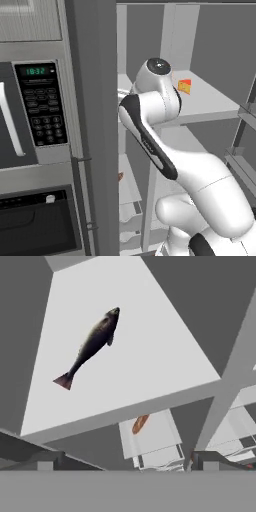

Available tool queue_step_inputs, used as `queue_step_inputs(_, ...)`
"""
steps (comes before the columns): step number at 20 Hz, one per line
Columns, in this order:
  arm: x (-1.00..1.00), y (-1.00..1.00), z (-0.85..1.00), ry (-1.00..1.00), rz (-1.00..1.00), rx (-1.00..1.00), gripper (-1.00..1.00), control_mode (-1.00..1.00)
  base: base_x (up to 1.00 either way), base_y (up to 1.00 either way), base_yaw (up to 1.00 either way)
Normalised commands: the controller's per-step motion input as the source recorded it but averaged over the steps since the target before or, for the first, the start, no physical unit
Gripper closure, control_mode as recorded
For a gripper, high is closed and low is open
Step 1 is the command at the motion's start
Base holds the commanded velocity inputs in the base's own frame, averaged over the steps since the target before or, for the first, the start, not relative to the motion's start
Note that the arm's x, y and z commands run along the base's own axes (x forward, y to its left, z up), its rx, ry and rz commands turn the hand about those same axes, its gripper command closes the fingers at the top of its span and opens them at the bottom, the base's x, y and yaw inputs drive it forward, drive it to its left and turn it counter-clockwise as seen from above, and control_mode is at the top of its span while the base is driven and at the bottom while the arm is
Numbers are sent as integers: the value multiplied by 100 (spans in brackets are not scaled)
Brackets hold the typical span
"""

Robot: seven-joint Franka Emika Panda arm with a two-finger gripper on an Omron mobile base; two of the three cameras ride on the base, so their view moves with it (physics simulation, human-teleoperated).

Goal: Pick up the frozen fish from the freezer, place it on any shelf in the fridge, and close the fridge and freezer doors when done.

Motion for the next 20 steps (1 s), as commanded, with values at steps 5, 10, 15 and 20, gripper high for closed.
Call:
queue_step_inputs(5,63,10,-4,2,0,0,-100,-100,0,0,0)
queue_step_inputs(10,57,31,-12,6,-3,-1,-100,-100,0,0,0)
queue_step_inputs(15,43,10,-14,5,-3,-3,-100,-100,0,0,0)
queue_step_inputs(20,36,0,-24,3,-4,-1,-100,-100,0,0,0)
